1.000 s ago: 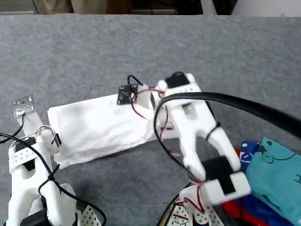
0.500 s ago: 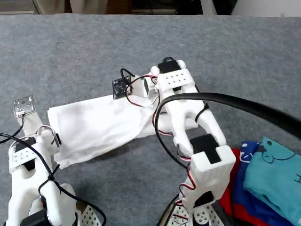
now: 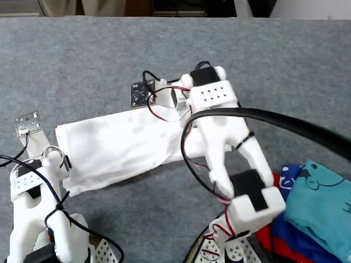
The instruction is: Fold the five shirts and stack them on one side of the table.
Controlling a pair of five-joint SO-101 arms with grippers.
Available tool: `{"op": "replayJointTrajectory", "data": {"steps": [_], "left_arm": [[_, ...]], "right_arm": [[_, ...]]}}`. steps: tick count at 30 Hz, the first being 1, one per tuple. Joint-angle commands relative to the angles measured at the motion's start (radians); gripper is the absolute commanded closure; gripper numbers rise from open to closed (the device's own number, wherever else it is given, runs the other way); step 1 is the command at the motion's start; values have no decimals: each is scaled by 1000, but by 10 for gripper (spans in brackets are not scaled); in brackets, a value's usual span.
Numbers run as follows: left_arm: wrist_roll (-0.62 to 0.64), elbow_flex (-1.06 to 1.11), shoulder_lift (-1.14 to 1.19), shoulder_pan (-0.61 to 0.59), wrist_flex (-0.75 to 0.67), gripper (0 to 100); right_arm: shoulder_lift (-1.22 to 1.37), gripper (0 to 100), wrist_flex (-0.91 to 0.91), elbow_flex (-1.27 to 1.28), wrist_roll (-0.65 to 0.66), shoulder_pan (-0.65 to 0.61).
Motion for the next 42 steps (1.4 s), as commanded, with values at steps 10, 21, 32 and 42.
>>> {"op": "replayJointTrajectory", "data": {"steps": [10, 21, 32, 42], "left_arm": [[0, -3, -18, -5, -8, 865], [2, -5, -24, -3, -6, 865], [8, -290, -25, -68, 311, 859], [120, -525, 33, -28, 585, 714]], "right_arm": [[-51, 993, -245, 311, -238, -122], [289, 993, -396, 136, -384, -188], [-105, 993, -187, 47, -416, -157], [-429, 993, -677, 400, -637, 211]]}}
